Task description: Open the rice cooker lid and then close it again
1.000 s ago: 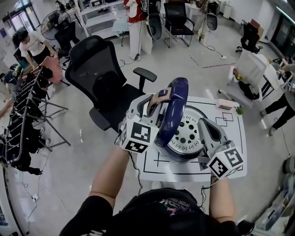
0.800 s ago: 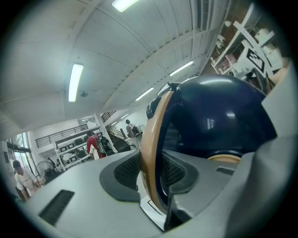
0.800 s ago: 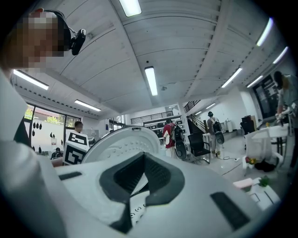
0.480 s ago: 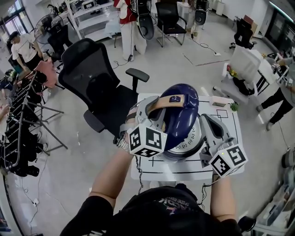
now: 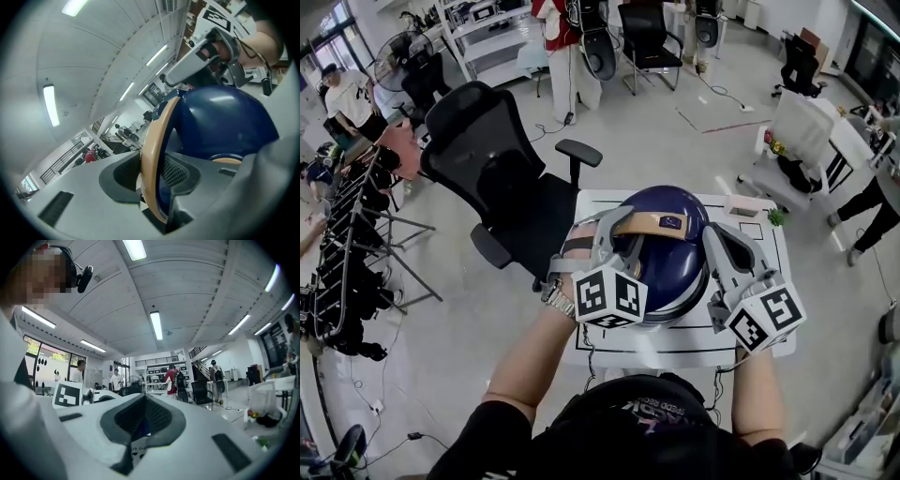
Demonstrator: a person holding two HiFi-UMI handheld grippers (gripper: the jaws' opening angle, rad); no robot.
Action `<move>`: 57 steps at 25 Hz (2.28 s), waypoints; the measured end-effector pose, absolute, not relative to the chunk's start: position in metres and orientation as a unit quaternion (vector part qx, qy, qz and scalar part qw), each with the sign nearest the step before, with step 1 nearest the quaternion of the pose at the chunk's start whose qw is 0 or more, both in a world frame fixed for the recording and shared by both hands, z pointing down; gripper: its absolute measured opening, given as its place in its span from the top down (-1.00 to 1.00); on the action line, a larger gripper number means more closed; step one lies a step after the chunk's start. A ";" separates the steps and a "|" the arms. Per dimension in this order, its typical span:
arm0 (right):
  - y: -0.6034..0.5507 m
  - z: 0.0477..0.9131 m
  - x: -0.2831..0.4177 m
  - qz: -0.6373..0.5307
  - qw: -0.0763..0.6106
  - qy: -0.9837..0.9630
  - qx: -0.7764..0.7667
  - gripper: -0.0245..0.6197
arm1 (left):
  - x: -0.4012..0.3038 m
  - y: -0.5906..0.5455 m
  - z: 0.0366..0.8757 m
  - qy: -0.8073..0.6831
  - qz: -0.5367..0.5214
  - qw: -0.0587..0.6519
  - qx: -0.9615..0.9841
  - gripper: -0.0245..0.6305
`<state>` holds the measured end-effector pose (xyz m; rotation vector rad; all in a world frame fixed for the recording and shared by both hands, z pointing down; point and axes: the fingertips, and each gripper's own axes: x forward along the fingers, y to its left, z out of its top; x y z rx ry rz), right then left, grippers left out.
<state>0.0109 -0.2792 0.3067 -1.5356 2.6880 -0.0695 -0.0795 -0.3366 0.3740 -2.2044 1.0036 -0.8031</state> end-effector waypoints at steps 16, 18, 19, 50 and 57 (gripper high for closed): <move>-0.289 0.360 0.022 -0.048 -0.104 0.896 -0.429 0.92 | -0.028 -0.324 0.406 0.343 -0.386 0.342 -0.785 0.50; -0.290 0.368 0.023 -0.054 -0.114 0.897 -0.423 0.92 | -0.026 -0.323 0.409 0.342 -0.392 0.345 -0.781 0.50; -0.291 0.371 0.023 -0.056 -0.119 0.898 -0.421 0.92 | -0.025 -0.322 0.410 0.342 -0.395 0.346 -0.779 0.50; -0.290 0.437 0.040 -0.127 -0.119 0.893 -0.416 0.92 | -0.003 -0.318 0.457 0.309 -0.469 0.382 -0.734 0.44; -0.293 0.437 0.039 -0.135 -0.109 0.892 -0.418 0.92 | -0.006 -0.319 0.464 0.304 -0.477 0.374 -0.735 0.43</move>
